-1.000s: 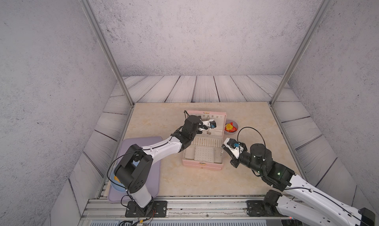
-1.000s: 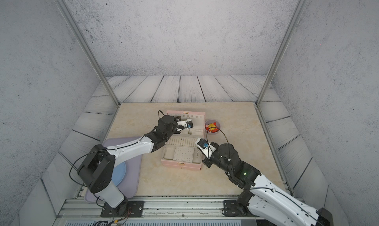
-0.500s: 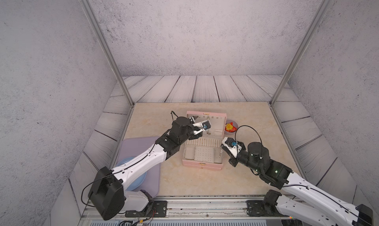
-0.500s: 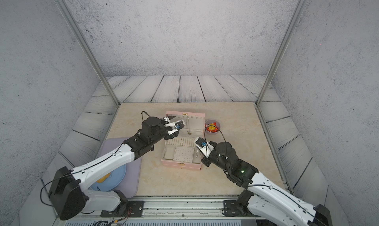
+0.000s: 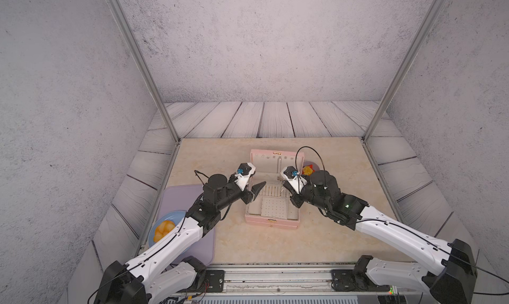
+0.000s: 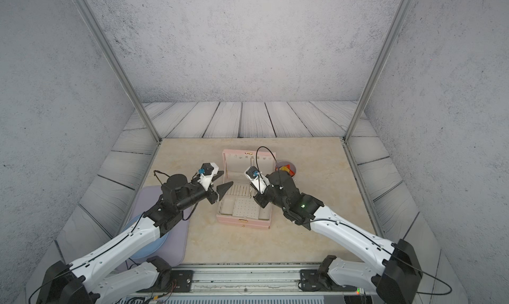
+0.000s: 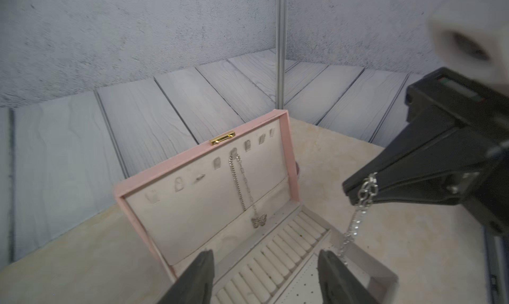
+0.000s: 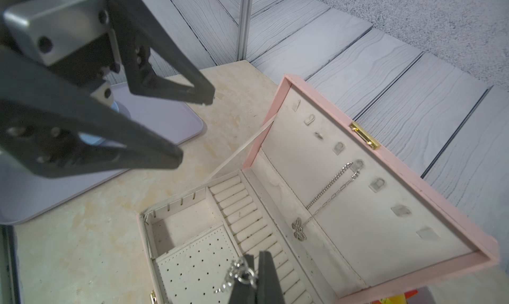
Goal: Put jewelry chain into jewelry box
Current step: Hang the necklace on the jewelry box clasp.
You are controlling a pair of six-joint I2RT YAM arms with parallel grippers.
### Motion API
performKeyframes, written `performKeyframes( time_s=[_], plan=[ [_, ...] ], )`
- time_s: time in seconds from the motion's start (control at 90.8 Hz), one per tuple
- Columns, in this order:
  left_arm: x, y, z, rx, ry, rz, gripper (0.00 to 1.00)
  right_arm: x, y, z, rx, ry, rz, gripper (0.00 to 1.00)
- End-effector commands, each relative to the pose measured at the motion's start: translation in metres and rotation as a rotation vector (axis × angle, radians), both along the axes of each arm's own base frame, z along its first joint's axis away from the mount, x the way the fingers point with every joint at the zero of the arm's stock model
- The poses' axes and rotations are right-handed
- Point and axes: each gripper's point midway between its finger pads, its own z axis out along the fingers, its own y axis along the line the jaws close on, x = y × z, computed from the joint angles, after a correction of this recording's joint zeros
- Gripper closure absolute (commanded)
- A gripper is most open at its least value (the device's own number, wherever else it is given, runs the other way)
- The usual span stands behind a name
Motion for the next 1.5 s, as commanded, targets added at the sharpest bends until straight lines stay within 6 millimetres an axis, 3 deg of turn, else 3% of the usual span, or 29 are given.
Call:
performKeyframes(
  time_s=[0.0,0.121,0.275,0.44,0.793,1.024,1.134,1.233,1.486],
  plan=[
    [-0.021,-0.020,0.012,-0.125,0.078,-0.175,0.33,0.008,0.011,0.009,0.019,0.020,-0.013,1.00],
    [-0.016,-0.027,0.000,-0.105,0.105,-0.194,0.33,0.018,0.022,0.008,0.009,0.034,-0.015,1.00],
    [0.006,-0.027,-0.018,-0.070,0.121,-0.115,0.33,0.027,0.034,0.008,0.007,0.044,-0.007,1.00],
    [0.019,-0.025,-0.033,-0.049,0.105,-0.070,0.49,0.031,0.042,0.008,0.011,0.056,0.001,1.00],
    [0.038,-0.029,-0.051,-0.047,0.121,-0.050,0.63,0.035,0.050,0.008,0.024,0.066,0.008,1.00],
    [0.040,-0.034,-0.051,-0.071,0.133,-0.078,0.71,0.038,0.053,0.007,0.021,0.070,0.007,1.00],
    [0.041,-0.032,-0.049,-0.086,0.129,-0.073,0.81,0.041,0.053,0.007,0.020,0.069,-0.008,1.00],
    [0.044,-0.025,-0.047,-0.102,0.126,-0.042,1.00,0.048,0.051,0.006,0.018,0.076,-0.055,1.00],
    [0.062,0.001,-0.035,-0.125,0.191,0.088,1.00,0.068,0.048,0.001,0.025,0.107,-0.169,1.00]
  ],
)
